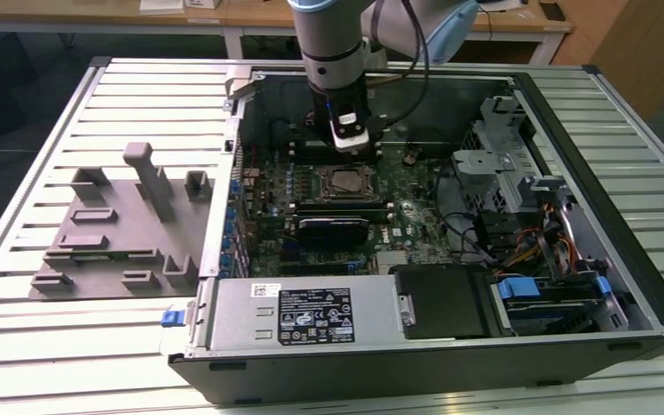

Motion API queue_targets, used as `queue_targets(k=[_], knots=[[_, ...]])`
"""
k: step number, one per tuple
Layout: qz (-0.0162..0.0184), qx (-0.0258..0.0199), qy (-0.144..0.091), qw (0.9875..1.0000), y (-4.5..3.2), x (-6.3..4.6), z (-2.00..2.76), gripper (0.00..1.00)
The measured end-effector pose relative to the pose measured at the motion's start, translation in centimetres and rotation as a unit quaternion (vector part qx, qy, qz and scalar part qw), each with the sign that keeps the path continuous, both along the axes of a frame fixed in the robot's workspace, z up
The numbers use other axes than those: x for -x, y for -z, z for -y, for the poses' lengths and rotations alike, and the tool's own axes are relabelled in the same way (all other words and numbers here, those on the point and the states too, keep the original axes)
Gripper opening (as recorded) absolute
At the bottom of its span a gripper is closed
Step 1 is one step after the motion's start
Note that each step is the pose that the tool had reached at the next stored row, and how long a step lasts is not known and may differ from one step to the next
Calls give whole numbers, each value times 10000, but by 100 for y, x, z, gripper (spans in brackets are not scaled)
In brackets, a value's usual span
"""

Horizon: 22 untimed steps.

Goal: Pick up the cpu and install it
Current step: 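Install the first cpu locking lever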

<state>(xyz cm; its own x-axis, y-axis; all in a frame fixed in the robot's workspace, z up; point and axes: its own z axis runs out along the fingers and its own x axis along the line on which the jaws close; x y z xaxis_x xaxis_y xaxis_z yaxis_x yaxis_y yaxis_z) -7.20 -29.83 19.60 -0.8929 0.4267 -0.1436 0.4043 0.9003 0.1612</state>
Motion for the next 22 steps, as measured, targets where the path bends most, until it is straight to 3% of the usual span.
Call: queue_targets(k=[14,22], knots=[[15,84,15,10000,32,0,0,11],[28,60,15,10000,24,0,0,11]])
